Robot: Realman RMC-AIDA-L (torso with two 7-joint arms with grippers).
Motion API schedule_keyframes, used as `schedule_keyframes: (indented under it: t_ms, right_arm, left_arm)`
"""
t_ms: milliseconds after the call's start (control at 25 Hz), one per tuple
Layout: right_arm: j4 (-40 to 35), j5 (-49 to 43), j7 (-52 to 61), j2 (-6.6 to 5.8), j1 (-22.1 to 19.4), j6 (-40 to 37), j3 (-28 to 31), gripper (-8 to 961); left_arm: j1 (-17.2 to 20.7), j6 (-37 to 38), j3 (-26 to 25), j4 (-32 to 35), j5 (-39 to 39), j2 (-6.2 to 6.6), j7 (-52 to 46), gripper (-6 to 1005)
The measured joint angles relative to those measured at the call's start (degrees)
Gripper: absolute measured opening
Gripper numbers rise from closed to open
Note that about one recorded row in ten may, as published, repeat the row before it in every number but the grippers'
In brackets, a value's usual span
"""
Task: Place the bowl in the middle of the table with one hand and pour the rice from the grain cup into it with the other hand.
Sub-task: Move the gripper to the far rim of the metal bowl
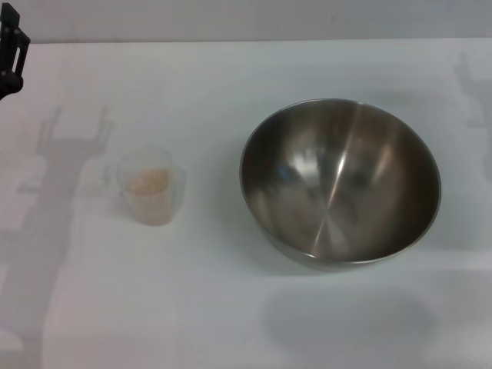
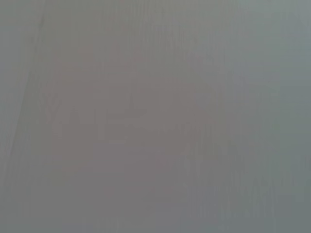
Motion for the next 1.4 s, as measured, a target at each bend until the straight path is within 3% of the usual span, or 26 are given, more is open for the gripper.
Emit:
schedule_keyframes:
  t_ms: [560, 920, 1080, 1400]
  right_arm:
    - [0.11, 0.0, 0.02, -0.12, 0.91, 1.6, 0.27, 741]
    - [0.11, 0.07, -0.34, -0.12, 0.87, 1.6, 0.45, 741]
    - [0.15, 0.1, -0.4, -0.12, 0.88, 1.6, 0.45, 740]
    - [-0.29, 0.32, -2.65, -0.2, 0.84, 1.14, 1.11, 740]
  left_arm:
    - [-0.36, -0.34, 0.03, 0.51, 0.0, 0.0, 0.0, 753]
    - [4.67, -0.86, 0.89, 0.71, 0.36, 0.05, 0.0, 752]
    - [6.61, -0.73, 4.35, 0.71, 0.5, 0.2, -0.09, 751]
    - [6.25, -0.48, 4.42, 0.11, 0.15, -0.03, -0.14, 750]
